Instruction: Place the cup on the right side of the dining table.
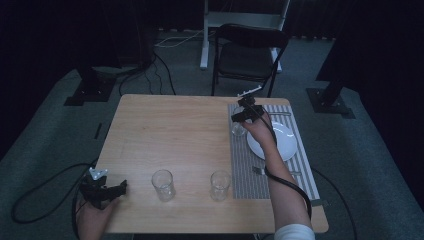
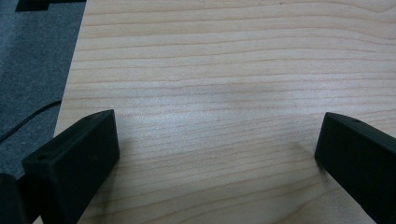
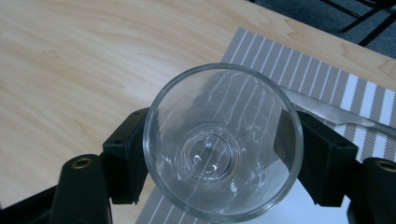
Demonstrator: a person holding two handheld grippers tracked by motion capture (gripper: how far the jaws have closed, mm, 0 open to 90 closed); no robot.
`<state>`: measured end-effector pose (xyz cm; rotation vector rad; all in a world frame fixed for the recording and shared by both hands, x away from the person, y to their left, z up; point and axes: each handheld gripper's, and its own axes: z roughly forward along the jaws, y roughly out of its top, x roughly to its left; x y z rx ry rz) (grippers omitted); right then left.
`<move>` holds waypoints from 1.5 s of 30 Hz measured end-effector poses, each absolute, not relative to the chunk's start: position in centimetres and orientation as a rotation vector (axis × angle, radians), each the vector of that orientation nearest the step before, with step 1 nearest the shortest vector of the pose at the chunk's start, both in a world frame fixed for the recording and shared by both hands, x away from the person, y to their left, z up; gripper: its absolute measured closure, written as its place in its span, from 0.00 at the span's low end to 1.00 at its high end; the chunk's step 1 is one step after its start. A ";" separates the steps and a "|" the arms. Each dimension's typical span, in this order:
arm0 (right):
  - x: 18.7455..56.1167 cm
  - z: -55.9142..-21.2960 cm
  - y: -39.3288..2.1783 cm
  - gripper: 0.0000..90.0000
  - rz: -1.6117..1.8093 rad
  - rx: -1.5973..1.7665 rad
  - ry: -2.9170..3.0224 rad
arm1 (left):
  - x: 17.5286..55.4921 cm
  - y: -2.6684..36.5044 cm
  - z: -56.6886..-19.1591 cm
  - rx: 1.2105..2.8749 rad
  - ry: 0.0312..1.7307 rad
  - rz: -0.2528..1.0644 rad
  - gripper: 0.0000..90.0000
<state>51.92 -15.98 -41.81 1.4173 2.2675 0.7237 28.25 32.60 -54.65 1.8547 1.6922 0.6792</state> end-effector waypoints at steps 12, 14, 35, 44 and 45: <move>54.8 -42.9 -16.2 0.31 0.678 1.498 2.232 | 28.3 32.6 -54.7 1.848 1.698 0.683 0.00; 55.1 -43.1 -16.2 0.31 0.661 1.503 2.229 | 28.3 32.6 -54.7 1.848 1.698 0.682 0.00; 55.4 -44.2 -17.2 0.25 0.672 1.558 2.216 | 28.3 32.6 -54.7 1.850 1.696 0.683 0.00; 54.5 -43.7 -17.1 0.13 0.720 1.564 2.203 | 28.3 32.6 -54.6 1.853 1.694 0.680 0.00; 54.4 -43.8 -17.2 0.13 0.711 1.568 2.198 | 28.3 32.6 -54.6 1.853 1.694 0.680 0.00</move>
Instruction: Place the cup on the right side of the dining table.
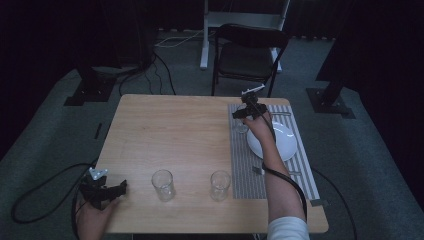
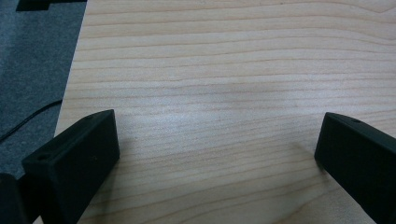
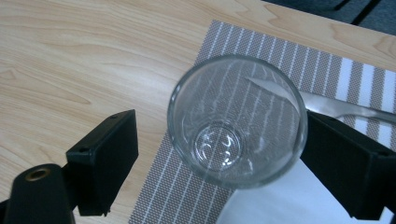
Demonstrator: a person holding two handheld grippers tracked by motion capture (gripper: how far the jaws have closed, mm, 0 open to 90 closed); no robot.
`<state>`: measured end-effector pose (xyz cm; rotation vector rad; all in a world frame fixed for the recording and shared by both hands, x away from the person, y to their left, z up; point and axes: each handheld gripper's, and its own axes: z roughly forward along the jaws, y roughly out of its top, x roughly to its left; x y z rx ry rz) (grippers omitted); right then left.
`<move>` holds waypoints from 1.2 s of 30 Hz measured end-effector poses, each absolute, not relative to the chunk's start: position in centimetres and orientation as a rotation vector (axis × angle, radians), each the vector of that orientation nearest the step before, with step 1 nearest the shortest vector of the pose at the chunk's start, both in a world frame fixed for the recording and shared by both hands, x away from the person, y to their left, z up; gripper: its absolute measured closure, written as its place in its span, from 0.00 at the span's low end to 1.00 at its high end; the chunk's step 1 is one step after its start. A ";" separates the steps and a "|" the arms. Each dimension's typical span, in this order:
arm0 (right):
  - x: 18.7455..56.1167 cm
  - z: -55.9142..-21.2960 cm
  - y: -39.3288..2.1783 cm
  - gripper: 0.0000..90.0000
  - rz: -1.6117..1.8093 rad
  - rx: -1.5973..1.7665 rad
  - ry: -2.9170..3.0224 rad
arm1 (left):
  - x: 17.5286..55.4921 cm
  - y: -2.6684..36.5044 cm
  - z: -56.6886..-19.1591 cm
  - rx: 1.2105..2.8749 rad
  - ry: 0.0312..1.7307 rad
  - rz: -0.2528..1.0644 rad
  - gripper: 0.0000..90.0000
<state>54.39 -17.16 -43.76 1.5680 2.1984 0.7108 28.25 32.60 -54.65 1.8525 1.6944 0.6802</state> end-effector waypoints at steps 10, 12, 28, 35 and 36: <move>52.6 -43.6 -18.0 0.12 0.752 1.577 2.165 | 28.3 32.6 -54.7 1.852 1.694 0.681 0.00; 52.1 -43.4 -18.1 0.12 0.760 1.576 2.145 | 28.3 32.6 -54.7 1.852 1.694 0.681 0.00; 48.3 -45.3 -19.8 0.12 0.811 1.601 2.140 | 28.3 32.6 -54.7 1.852 1.694 0.681 0.00; 46.4 -47.0 -20.7 0.12 0.830 1.621 2.155 | 28.3 32.6 -54.7 1.852 1.694 0.681 0.00; 46.1 -47.2 -20.8 0.12 0.829 1.619 2.159 | 28.3 32.6 -54.7 1.852 1.694 0.681 0.00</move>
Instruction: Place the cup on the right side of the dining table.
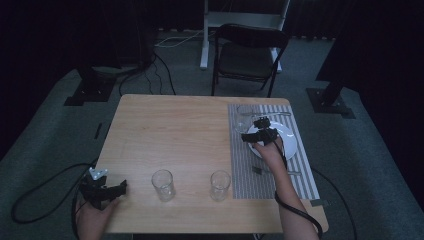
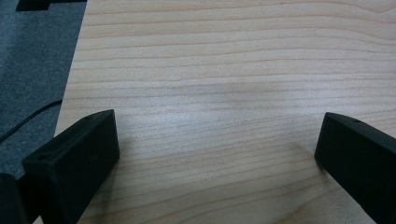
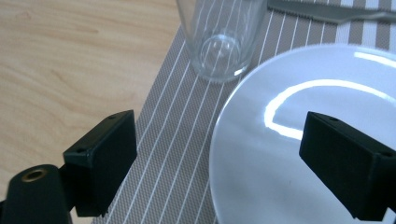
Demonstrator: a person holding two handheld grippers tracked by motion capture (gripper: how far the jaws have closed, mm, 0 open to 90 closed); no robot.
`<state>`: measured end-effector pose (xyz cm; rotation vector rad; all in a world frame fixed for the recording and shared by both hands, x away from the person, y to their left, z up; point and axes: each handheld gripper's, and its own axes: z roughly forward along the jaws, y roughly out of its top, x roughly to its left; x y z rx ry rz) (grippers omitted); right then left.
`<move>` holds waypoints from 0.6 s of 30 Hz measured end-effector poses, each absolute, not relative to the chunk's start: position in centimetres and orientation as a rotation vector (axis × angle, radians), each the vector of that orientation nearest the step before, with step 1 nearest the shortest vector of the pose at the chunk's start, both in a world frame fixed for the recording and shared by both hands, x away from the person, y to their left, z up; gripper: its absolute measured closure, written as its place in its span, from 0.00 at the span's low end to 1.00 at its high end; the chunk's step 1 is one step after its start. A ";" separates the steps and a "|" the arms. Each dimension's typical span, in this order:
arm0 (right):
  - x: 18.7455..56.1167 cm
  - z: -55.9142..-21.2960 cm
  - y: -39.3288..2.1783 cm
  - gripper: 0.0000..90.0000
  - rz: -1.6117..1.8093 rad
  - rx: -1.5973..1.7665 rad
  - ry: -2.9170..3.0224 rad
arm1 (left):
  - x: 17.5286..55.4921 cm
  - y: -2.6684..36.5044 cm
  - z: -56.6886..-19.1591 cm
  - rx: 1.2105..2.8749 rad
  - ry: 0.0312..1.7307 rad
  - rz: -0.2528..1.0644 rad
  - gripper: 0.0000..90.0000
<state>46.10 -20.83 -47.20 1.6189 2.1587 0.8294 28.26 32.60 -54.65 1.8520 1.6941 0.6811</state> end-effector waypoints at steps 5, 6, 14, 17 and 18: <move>44.6 -47.4 -21.4 0.12 0.877 1.616 2.151 | 28.3 32.6 -54.7 1.852 1.694 0.681 0.00; 44.3 -47.4 -21.5 0.12 0.878 1.608 2.149 | 28.3 32.6 -54.7 1.852 1.694 0.681 0.00; 41.6 -47.8 -22.4 0.12 0.917 1.594 2.114 | 28.3 32.6 -54.7 1.852 1.694 0.681 0.00; 40.5 -47.9 -22.6 0.12 0.932 1.566 2.092 | 28.3 32.6 -54.7 1.852 1.694 0.681 0.00; 40.1 -47.9 -22.7 0.12 0.937 1.560 2.090 | 28.3 32.6 -54.7 1.852 1.694 0.681 0.00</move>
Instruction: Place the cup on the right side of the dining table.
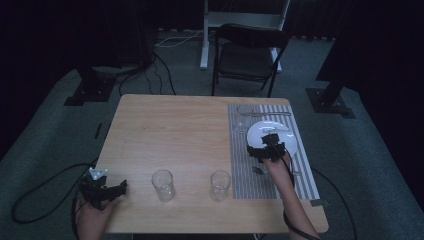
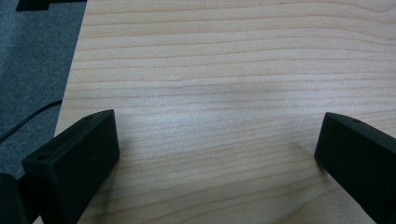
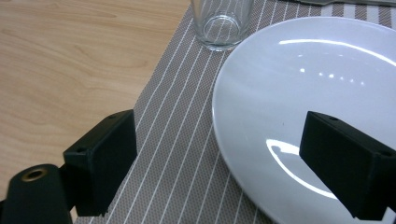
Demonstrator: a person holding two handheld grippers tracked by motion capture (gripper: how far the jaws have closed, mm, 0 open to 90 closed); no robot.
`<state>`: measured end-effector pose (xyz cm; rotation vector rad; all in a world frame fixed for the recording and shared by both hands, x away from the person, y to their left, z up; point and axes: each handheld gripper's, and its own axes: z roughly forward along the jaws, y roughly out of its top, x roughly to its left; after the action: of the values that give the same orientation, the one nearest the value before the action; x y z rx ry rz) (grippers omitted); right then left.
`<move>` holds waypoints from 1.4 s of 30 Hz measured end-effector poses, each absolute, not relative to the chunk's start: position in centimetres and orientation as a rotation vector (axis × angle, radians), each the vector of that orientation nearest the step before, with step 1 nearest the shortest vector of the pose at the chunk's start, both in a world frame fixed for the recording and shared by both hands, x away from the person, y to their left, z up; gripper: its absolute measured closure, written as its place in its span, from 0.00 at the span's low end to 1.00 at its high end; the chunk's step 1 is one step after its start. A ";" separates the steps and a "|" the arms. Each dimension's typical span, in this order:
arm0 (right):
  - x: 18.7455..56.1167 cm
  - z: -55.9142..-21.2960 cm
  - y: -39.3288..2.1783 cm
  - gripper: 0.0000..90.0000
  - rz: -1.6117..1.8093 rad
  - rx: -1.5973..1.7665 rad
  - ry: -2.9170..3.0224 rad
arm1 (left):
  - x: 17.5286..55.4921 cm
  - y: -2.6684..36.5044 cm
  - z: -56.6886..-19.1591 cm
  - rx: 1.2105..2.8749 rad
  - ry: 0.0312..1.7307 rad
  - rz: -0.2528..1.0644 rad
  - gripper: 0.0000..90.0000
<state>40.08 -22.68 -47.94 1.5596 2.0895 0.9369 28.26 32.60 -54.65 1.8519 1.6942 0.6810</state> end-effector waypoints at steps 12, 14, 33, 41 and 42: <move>35.9 -49.1 -24.3 0.12 1.006 1.517 2.024 | 28.3 32.6 -54.7 1.852 1.694 0.681 0.00; 35.4 -49.3 -24.6 0.12 1.000 1.514 2.019 | 28.3 32.6 -54.7 1.852 1.694 0.681 0.00; 29.8 -52.1 -27.7 0.12 1.045 1.490 1.999 | 28.3 32.6 -54.6 1.851 1.696 0.679 0.00; 28.2 -53.1 -29.1 0.12 0.989 1.537 1.988 | 28.3 32.6 -54.6 1.851 1.696 0.679 0.00; 28.1 -53.2 -29.3 0.12 0.988 1.546 1.987 | 28.3 32.6 -54.6 1.851 1.696 0.679 0.00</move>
<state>28.08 -29.34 -53.23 1.5457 1.9869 0.9879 28.26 32.59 -54.64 1.8511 1.6960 0.6786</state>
